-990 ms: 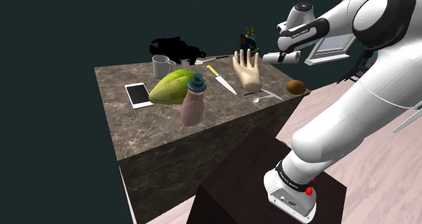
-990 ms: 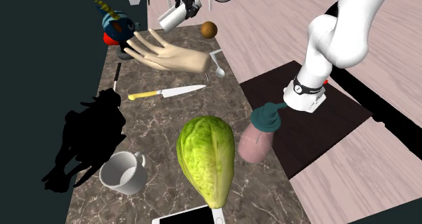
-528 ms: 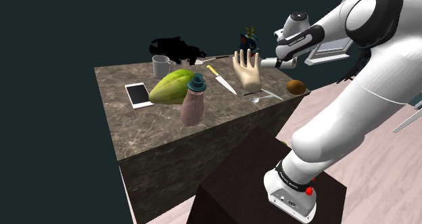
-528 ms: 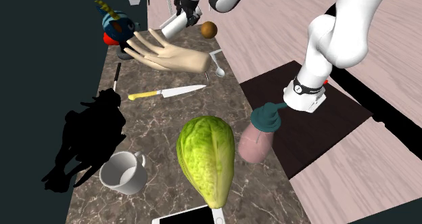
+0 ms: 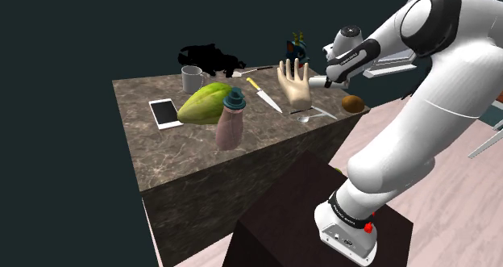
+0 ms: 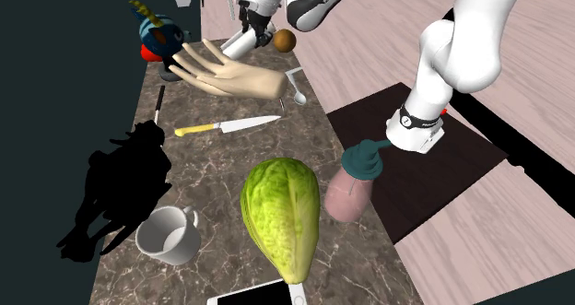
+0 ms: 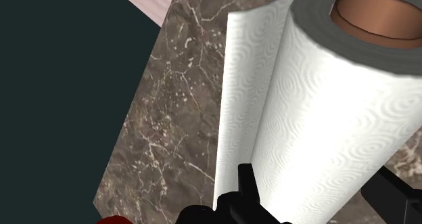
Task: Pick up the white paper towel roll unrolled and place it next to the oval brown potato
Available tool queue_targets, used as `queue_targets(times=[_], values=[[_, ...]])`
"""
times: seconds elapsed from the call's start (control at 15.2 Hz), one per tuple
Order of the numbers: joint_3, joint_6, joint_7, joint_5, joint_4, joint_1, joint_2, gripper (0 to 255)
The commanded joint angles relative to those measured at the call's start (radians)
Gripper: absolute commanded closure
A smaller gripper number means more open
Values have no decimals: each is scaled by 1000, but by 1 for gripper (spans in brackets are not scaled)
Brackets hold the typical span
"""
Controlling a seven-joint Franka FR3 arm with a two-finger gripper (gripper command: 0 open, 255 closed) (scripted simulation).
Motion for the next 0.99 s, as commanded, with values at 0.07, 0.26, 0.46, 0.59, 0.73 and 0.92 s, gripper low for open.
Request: queue_targets(times=[0.07,0.26,0.46,0.59,0.73,0.92], values=[[-6,38,28,-19,-5,-2,34,255],[-14,74,60,-43,-10,-2,67,255],[-24,111,96,-69,-14,1,101,255],[-32,136,122,-89,-15,3,127,255],[-33,136,122,-89,-15,4,127,255],[-34,136,121,-88,-15,5,127,255]])
